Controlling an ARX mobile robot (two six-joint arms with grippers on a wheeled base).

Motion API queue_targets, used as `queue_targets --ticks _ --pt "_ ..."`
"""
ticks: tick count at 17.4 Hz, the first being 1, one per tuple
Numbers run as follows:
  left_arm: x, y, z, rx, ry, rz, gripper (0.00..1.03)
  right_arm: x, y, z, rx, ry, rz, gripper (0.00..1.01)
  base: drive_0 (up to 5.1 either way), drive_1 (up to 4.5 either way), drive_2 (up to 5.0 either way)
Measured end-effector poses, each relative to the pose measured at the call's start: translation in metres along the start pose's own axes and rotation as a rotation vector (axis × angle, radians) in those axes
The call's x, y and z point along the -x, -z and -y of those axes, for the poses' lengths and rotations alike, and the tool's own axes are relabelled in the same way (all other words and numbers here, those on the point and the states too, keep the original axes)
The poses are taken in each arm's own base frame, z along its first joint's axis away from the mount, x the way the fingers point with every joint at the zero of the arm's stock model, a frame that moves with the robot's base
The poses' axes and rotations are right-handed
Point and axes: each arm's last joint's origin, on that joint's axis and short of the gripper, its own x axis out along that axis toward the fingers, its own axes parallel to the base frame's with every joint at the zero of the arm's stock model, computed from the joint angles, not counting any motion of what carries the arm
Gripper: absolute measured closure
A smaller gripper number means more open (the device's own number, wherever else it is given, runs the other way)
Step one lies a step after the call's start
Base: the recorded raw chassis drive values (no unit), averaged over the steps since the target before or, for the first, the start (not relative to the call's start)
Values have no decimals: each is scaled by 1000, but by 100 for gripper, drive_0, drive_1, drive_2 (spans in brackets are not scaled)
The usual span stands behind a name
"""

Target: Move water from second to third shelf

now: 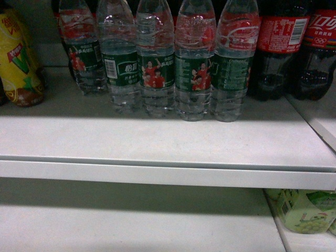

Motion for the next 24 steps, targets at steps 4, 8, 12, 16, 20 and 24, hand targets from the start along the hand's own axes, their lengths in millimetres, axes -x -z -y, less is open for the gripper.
queue_targets --ticks 4,8,12,16,20,24 --pt "0 0 0 0 0 0 5 0 0 0 0 2 0 59 0 0 0" --pt "0 0 0 0 0 0 5 0 0 0 0 2 0 59 0 0 0" --pt "0 0 0 0 0 0 5 0 0 0 0 2 0 59 0 0 0" --pt "0 0 0 0 -1 -1 5 0 0 0 0 2 -3 59 0 0 0" --pt "0 0 0 -1 2 0 5 0 0 0 3 2 0 59 0 0 0" --pt "0 0 0 0 1 0 5 0 -1 0 4 2 2 59 0 0 0"
